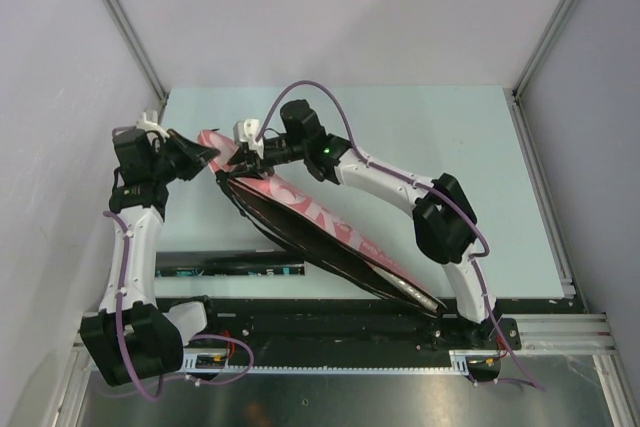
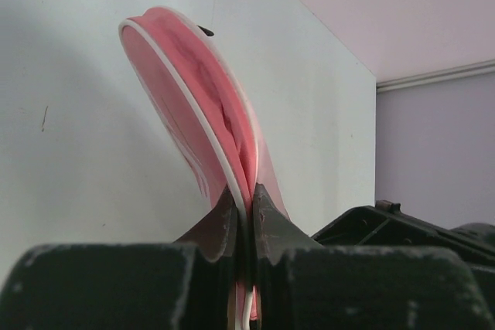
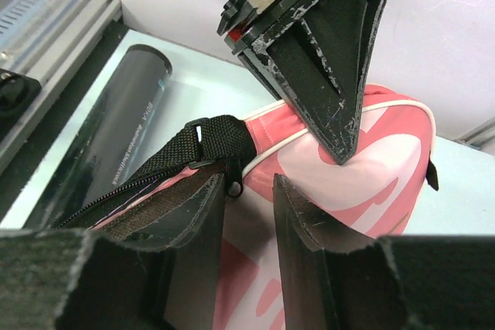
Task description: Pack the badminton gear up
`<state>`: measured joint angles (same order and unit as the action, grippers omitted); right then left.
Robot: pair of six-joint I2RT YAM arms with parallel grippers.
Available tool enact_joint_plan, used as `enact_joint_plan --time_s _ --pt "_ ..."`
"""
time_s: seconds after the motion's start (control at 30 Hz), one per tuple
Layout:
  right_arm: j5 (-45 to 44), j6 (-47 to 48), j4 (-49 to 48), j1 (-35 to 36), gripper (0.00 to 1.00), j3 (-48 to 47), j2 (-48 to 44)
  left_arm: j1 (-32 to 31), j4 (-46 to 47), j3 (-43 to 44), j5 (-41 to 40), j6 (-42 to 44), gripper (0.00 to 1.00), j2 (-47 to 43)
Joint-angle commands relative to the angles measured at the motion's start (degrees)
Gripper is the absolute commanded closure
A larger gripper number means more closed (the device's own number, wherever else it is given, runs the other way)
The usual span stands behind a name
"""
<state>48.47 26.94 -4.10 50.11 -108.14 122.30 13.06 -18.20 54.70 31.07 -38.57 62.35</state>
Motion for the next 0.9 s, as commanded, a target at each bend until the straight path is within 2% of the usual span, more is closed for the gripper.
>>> enact_joint_plan --time_s 0.0,0.5,0.63,0.87 --pt "-5.84 7.33 6.38 2.27 0.65 -0.41 0.48 -0.49 5.28 2.43 4.70 -3.97 1.00 -2.05" --pt "-18.58 17.44 10.60 7.28 0.67 1.26 -1.45 -0.58 4.31 1.82 0.23 -9.59 1.00 -2.67" --pt "-23.41 18.77 8.67 8.87 0.77 2.32 -1.63 -0.58 3.35 1.73 -1.62 -11.44 1.00 -3.37" --pt "-25.35 20.61 8.23 9.74 1.00 2.84 -2.15 -0.58 1.15 2.52 -5.31 -14.51 1.00 -3.28"
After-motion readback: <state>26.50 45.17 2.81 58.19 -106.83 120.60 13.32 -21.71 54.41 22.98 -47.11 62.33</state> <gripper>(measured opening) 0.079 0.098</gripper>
